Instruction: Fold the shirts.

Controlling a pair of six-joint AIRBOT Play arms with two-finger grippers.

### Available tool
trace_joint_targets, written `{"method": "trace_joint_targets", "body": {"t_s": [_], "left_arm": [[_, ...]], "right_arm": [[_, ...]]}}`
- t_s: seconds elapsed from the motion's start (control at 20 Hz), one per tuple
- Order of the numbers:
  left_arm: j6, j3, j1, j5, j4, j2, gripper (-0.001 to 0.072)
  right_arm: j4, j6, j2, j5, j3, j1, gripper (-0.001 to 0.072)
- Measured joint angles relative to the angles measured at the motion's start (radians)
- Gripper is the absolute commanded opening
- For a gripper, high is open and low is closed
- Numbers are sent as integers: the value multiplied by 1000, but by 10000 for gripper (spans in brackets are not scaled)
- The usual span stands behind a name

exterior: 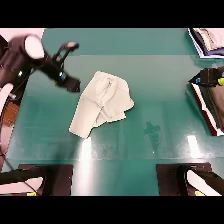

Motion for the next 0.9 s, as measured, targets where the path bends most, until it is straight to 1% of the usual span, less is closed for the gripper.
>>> {"method": "trace_joint_targets", "body": {"t_s": [0.2, 0.3, 0.5, 0.7, 0.75, 0.8, 0.85, 0.9], "left_arm": [[-5, -410, 93, 127, -43, 165, 438], [-4, -563, 112, 193, -67, 207, 439], [-1, -734, 129, 330, -135, 241, 437], [0, -805, 134, 400, -185, 251, 434], [0, -814, 135, 404, -193, 253, 338], [-1, -822, 135, 416, -200, 253, 141], [-1, -829, 135, 420, -199, 252, 23], [0, -829, 135, 421, -199, 254, 24]], "right_arm": [[0, 0, 0, 3, 0, 0, 18], [0, 0, 0, 3, 0, 0, 19], [0, 0, 0, 6, 0, 0, 18], [0, 0, 0, 11, 0, 0, 18], [0, 0, 0, 11, 0, 0, 18], [0, 0, 0, 12, 0, 0, 19], [0, 0, 0, 13, 0, 0, 19], [2, 0, 0, 13, 0, 0, 19]]}}
